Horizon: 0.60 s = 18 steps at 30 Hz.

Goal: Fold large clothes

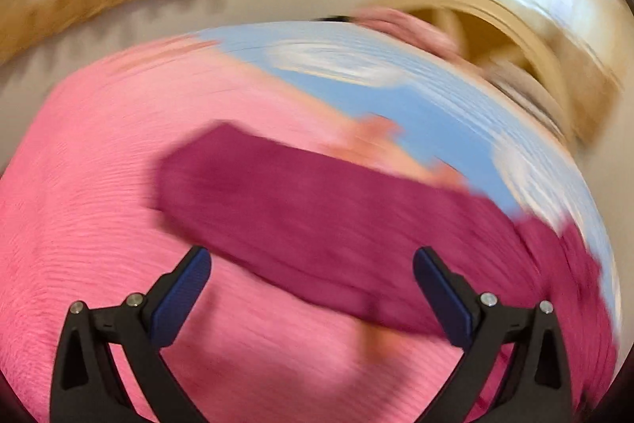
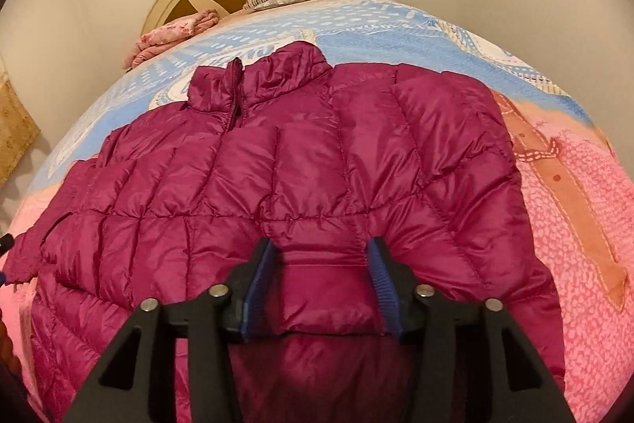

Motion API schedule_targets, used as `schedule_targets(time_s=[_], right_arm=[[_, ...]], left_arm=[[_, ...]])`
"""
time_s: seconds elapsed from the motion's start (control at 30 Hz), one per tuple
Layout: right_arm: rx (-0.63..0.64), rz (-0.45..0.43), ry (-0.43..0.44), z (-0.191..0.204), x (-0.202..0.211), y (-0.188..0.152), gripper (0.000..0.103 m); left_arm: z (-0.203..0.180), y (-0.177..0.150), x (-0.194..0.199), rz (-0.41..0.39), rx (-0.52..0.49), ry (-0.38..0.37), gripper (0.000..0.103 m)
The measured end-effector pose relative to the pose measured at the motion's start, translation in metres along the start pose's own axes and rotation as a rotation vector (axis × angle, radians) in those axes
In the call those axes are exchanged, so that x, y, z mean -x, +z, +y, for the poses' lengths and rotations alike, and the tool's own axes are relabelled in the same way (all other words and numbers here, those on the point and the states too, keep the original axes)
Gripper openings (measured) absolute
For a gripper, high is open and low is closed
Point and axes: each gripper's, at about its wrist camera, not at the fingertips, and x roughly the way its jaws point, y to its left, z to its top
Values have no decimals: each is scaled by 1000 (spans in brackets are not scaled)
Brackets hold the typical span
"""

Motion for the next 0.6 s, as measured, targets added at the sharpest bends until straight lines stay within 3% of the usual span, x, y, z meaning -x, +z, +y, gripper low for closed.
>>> schedule_targets(time_s=[0.13, 0.23, 0.3, 0.4, 0.43, 0.5, 0.57, 0.6], right_arm=[[21, 3, -16, 4, 0, -1, 58], [31, 5, -26, 6, -1, -2, 59], [34, 5, -29, 7, -1, -1, 59], [33, 5, -27, 7, -2, -1, 60], [33, 5, -25, 7, -2, -1, 60], [33, 5, -22, 6, -2, -1, 60], [34, 5, -20, 6, -2, -1, 61], [34, 4, -19, 6, -2, -2, 61]], left_arm=[[65, 34, -31, 5, 216, 47, 103], [76, 46, -62, 78, 233, 20, 102], [72, 47, -76, 107, 208, -11, 94], [49, 41, -72, 83, 106, 23, 76], [44, 39, -74, 86, 83, 14, 65], [41, 36, -72, 79, 63, 19, 52], [44, 33, -66, 67, 58, -4, 31], [43, 33, -65, 69, 52, -22, 28]])
